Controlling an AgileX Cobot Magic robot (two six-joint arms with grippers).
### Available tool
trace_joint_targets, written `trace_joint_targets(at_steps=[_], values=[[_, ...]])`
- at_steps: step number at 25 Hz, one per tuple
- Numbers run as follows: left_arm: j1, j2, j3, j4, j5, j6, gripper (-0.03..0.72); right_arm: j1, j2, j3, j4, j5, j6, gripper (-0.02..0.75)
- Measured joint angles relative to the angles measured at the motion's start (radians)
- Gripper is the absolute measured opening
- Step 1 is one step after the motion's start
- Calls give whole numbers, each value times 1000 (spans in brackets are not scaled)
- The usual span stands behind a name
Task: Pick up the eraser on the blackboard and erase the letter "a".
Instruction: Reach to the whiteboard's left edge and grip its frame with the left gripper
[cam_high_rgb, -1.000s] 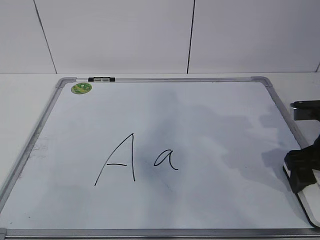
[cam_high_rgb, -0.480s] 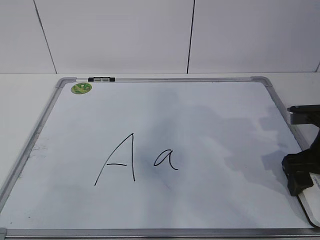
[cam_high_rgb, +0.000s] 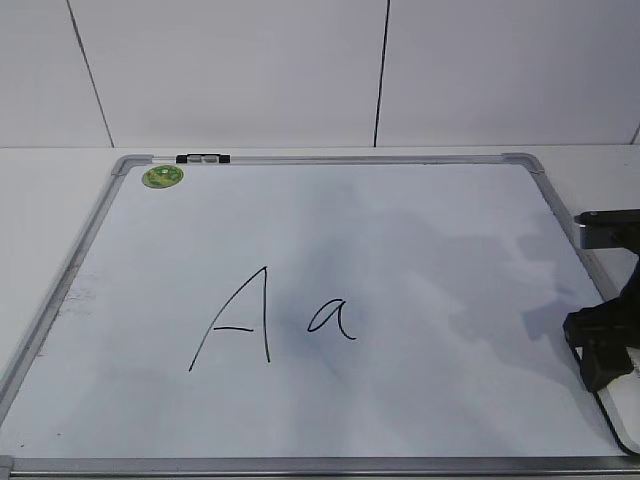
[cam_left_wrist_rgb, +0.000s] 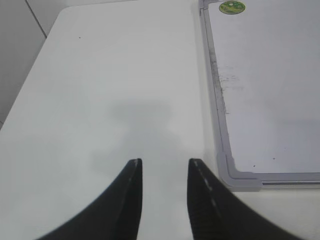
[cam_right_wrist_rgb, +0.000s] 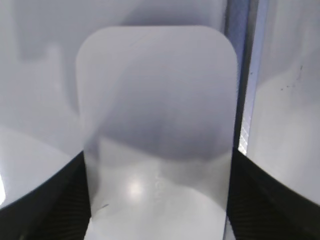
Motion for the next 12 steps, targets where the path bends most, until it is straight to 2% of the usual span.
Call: trace_joint_targets(at_steps=[12], values=[[0, 0, 0, 0, 0, 0, 235, 1, 0, 0, -4, 0, 0, 531]])
